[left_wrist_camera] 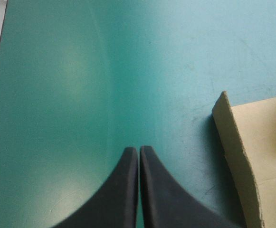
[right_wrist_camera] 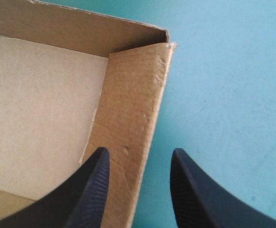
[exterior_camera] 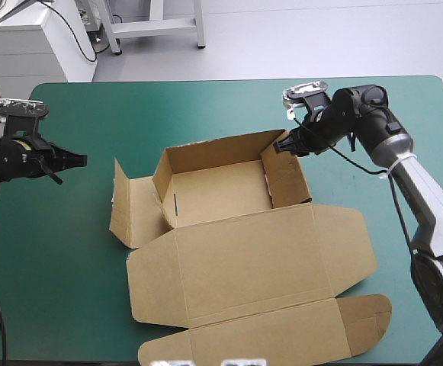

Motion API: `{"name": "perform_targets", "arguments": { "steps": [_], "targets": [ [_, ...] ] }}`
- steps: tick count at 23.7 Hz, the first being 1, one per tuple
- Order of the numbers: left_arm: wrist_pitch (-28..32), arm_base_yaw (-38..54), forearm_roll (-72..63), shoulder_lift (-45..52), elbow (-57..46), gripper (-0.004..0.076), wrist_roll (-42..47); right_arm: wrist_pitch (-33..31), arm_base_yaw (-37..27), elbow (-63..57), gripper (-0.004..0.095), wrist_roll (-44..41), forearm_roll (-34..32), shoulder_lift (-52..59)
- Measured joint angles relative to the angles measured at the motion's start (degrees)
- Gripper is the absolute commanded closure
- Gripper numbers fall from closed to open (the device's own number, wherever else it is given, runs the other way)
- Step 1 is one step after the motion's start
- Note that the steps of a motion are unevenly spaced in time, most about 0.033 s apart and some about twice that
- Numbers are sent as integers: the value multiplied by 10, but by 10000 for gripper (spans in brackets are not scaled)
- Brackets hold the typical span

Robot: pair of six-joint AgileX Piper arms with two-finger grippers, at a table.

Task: Fold the box

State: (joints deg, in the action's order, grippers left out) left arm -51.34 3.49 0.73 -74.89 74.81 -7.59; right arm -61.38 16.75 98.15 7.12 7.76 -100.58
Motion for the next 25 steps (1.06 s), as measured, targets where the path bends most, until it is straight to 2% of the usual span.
{"name": "perform_targets", "arguments": {
  "steps": [2, 6, 12, 19, 21, 24, 25],
  "targets": [
    [-1, 0, -2, 0, 0, 725, 0, -38, 0, 24, 526, -2, -14, 3],
    [-1, 1, -7, 0, 0, 725, -1, -73, 0, 36, 563, -2, -25, 5],
    [-1, 2, -15, 0, 0, 725, -1, -95, 0, 36, 564, -3, -19, -35],
    [-1, 2, -15, 0, 0, 725, -1, -94, 0, 36, 564, -3, 23, -120],
    [-1, 2, -15, 0, 0, 725, -1, -92, 0, 36, 624, -3, 26, -140],
    [1, 2, -15, 0, 0, 729, -1, -92, 0, 36, 905, -3, 27, -146],
    [3, 2, -15, 0, 0, 729, -1, -92, 0, 36, 920, -2, 25, -146]
  ]
}}
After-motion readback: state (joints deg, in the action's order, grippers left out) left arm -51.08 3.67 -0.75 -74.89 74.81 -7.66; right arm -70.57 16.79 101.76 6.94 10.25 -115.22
